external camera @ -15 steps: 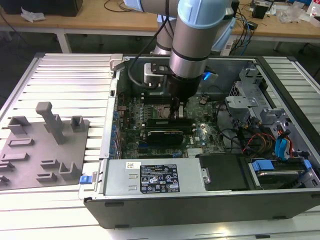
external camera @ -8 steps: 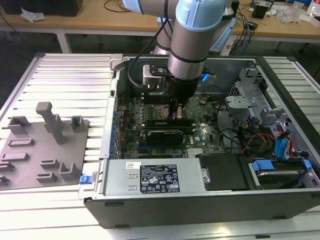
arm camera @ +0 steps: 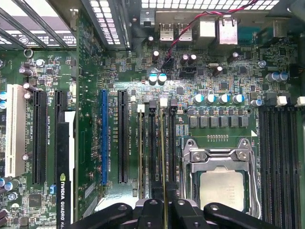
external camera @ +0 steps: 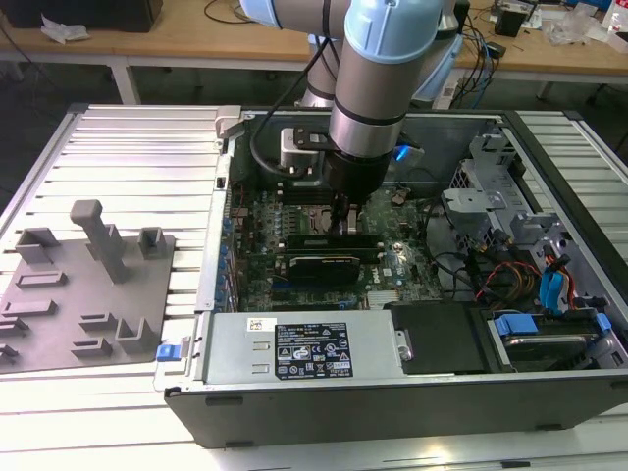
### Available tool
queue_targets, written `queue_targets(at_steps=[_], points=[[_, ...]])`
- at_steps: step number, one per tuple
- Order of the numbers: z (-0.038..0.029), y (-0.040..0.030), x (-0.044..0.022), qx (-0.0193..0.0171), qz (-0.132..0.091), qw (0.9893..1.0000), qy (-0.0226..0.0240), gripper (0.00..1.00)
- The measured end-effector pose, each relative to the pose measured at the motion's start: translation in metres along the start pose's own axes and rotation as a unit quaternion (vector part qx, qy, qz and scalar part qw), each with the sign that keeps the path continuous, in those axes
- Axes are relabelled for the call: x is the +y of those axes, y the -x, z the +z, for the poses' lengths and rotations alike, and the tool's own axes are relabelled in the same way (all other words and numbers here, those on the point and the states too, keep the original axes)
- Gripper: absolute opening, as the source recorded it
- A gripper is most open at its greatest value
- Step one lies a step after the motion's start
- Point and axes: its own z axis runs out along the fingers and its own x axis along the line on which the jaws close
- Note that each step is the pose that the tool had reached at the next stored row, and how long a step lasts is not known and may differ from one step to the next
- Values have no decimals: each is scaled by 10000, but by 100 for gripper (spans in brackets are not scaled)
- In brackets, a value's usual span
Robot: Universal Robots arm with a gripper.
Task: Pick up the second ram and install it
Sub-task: 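Insert the second ram into the second slot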
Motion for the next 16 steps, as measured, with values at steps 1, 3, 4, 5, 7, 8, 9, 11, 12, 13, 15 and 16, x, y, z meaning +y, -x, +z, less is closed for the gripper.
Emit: queue_targets(at_steps=[1,3,4,5,7,8,9,11,12,13,15,16], points=[[0,0,0,0,2,10000,0,13],[1,1,0,-3,29,10000,-1,13],[1,3,-1,-4,52,10000,-2,13],[1,4,-1,-8,108,9999,-3,13],[0,4,0,-17,148,9999,-3,13],[0,4,0,-50,146,9999,-2,13],[2,4,0,-82,147,9999,-1,13],[3,1,0,-88,147,9999,-2,13],[3,-6,-1,-88,146,9999,-2,13],[3,-11,0,-87,145,9999,-2,13],[4,-14,0,-87,143,9999,-1,13],[4,-16,0,-87,141,9999,-1,13]])
